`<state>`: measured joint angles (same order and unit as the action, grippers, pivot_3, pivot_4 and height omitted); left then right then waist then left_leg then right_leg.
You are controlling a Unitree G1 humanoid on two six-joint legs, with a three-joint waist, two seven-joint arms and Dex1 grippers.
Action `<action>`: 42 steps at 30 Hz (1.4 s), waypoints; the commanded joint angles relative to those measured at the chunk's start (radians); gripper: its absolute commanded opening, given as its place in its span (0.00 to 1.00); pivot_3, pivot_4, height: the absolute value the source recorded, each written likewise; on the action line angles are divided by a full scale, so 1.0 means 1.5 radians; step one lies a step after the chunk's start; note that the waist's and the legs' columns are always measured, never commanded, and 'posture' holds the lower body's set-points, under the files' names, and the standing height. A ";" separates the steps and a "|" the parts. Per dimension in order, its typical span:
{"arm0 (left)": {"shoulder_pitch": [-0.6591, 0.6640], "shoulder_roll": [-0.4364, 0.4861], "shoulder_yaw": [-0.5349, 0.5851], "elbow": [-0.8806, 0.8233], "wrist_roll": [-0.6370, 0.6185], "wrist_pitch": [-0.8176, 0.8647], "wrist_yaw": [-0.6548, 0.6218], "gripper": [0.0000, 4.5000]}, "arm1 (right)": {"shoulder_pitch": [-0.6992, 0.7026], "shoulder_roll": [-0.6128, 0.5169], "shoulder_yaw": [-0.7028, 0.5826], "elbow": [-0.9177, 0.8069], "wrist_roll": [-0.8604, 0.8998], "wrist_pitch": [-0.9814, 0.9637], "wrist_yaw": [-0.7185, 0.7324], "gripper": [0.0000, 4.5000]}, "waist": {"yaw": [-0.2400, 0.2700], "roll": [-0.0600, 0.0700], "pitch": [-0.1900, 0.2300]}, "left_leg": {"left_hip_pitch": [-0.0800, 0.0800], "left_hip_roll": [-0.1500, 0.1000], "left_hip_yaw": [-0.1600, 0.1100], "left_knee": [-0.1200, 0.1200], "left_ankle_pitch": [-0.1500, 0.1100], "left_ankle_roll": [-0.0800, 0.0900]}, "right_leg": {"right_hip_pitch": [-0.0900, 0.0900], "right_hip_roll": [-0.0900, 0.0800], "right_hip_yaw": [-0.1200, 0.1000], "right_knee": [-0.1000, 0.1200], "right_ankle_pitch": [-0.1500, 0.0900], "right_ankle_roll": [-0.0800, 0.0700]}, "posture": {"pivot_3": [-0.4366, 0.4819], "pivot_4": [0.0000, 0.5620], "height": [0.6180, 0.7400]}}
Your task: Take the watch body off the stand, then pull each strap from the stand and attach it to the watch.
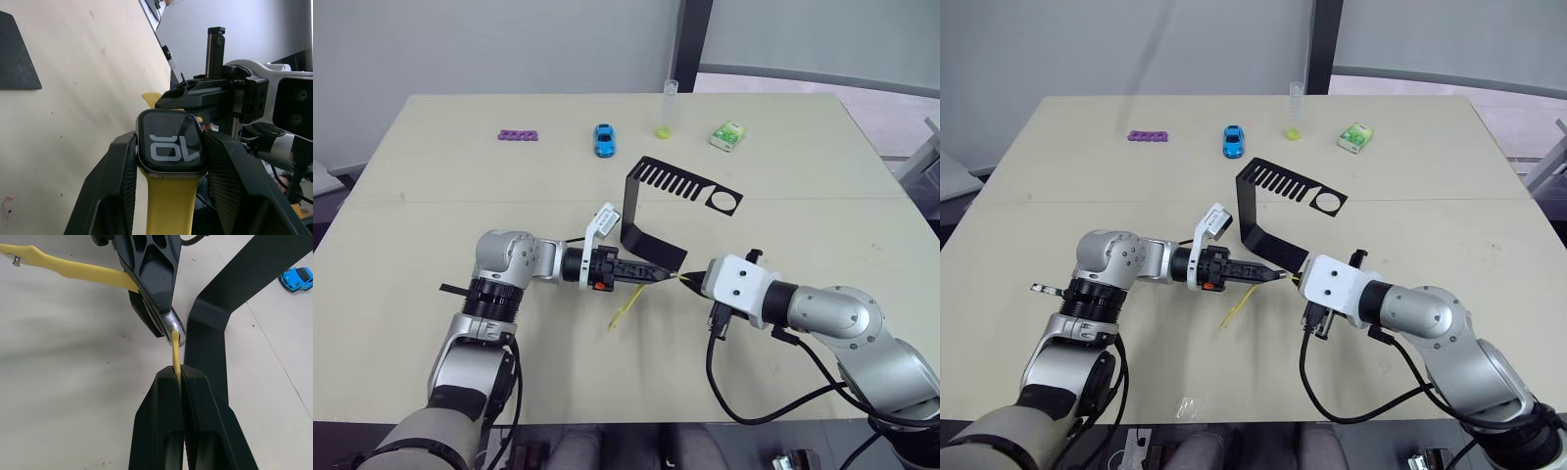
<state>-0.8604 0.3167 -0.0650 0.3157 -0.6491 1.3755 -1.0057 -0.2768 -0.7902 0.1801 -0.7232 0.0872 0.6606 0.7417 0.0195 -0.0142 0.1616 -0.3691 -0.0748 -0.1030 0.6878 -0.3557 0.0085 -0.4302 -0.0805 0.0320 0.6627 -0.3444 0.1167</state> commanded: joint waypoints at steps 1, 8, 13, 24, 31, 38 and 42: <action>-0.017 -0.021 -0.011 -0.034 -0.029 0.005 -0.007 0.35 | -0.018 0.010 0.001 -0.022 0.005 -0.010 -0.001 0.00 | 0.000 0.000 0.000 | 0.000 0.000 0.000 0.000 0.000 0.000 | 0.000 0.000 0.000 0.000 0.000 0.000 | 0.48 0.27 1.00; -0.017 -0.023 -0.010 -0.035 -0.030 0.007 -0.006 0.35 | -0.016 0.010 -0.001 -0.024 0.005 -0.008 -0.001 0.00 | 0.000 0.000 0.000 | 0.000 0.000 0.000 0.000 0.000 0.000 | 0.000 0.000 0.000 0.000 0.000 0.000 | 0.48 0.27 1.00; -0.016 -0.025 -0.010 -0.034 -0.030 0.008 -0.004 0.35 | -0.014 0.011 0.001 -0.022 0.003 -0.009 -0.001 0.00 | 0.000 0.000 0.000 | 0.000 0.000 0.000 0.000 0.000 0.000 | 0.000 0.000 0.000 0.000 0.000 0.000 | 0.48 0.27 1.00; -0.017 -0.027 -0.011 -0.034 -0.030 0.008 -0.004 0.35 | -0.014 0.015 0.001 -0.023 0.001 -0.003 -0.003 0.00 | 0.000 0.000 0.000 | 0.000 0.000 0.000 0.000 0.000 0.000 | 0.000 0.000 0.000 0.000 0.000 0.000 | 0.48 0.27 1.00; -0.018 -0.028 -0.011 -0.034 -0.030 0.010 -0.004 0.35 | -0.012 0.016 0.000 -0.021 -0.001 -0.003 -0.003 0.00 | 0.000 0.000 0.000 | 0.000 0.000 0.000 0.000 0.000 0.000 | 0.000 0.000 0.000 0.000 0.000 0.000 | 0.48 0.27 1.00; -0.019 -0.027 -0.012 -0.033 -0.028 0.008 -0.004 0.35 | -0.015 0.018 0.000 -0.021 0.000 -0.001 -0.003 0.00 | 0.000 0.000 0.000 | 0.000 0.000 0.000 0.000 0.000 0.000 | 0.000 0.000 0.000 0.000 0.000 0.000 | 0.48 0.27 1.00; -0.019 -0.028 -0.010 -0.034 -0.029 0.010 -0.003 0.35 | -0.015 0.019 0.000 -0.020 -0.001 -0.001 -0.003 0.00 | 0.000 0.000 0.000 | 0.000 0.000 0.000 0.000 0.000 0.000 | 0.000 0.000 0.000 0.000 0.000 0.000 | 0.48 0.27 1.00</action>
<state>-0.8604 0.3096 -0.0595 0.3156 -0.6491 1.3836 -0.9972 -0.2765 -0.7765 0.1801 -0.7228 0.0781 0.6770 0.7416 0.0195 -0.0142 0.1616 -0.3691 -0.0748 -0.1030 0.6878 -0.3557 0.0085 -0.4302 -0.0805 0.0320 0.6628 -0.3444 0.1167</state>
